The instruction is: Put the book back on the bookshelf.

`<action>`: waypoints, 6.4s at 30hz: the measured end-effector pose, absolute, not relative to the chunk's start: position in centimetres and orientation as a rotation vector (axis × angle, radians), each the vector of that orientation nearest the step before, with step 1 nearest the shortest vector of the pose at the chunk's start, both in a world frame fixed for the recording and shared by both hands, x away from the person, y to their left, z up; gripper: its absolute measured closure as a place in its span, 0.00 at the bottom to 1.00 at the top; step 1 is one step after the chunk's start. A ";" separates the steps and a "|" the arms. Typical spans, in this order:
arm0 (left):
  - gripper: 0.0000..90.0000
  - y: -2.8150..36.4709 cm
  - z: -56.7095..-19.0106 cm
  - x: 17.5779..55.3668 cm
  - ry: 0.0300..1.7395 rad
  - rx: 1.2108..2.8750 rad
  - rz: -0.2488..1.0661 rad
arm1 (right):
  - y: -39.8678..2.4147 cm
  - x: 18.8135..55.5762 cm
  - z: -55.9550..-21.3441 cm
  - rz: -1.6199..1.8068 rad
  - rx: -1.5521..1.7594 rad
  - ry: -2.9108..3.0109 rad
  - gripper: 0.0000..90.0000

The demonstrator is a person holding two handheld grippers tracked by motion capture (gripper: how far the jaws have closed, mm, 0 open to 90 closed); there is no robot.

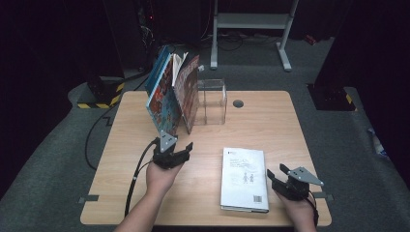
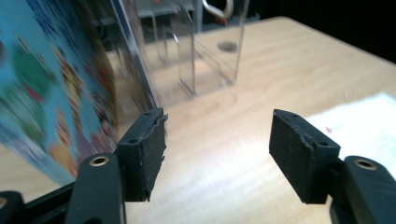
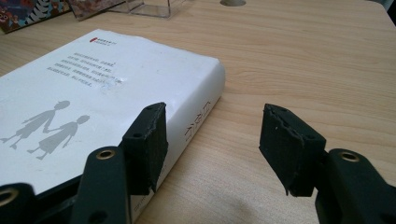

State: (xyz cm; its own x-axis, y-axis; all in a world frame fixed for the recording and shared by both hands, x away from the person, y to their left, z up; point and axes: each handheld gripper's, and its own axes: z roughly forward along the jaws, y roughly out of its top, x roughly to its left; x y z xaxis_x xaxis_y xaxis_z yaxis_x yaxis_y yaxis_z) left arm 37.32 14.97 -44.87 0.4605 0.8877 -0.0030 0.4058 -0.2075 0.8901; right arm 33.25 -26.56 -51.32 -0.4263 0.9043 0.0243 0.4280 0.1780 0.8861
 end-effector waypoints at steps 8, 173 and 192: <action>0.34 14.9 -48.2 35.7 1.083 1.907 0.560 | -26.3 33.1 -51.5 1.180 1.230 1.947 0.45; 0.17 11.5 -51.8 36.6 1.010 1.885 0.204 | -15.0 30.5 -51.5 1.316 1.169 2.167 0.30; 0.16 11.8 -52.0 37.2 0.996 1.882 0.197 | -15.0 30.5 -51.7 1.339 1.181 2.161 0.31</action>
State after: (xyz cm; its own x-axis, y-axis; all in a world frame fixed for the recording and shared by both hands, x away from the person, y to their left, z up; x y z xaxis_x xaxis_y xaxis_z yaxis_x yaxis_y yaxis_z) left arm 37.21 11.76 -52.02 0.6537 0.7076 -0.2682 0.5525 -0.2041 0.8082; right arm 30.55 -14.98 -51.71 -0.5984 0.7897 0.1352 0.4724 0.2115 0.8556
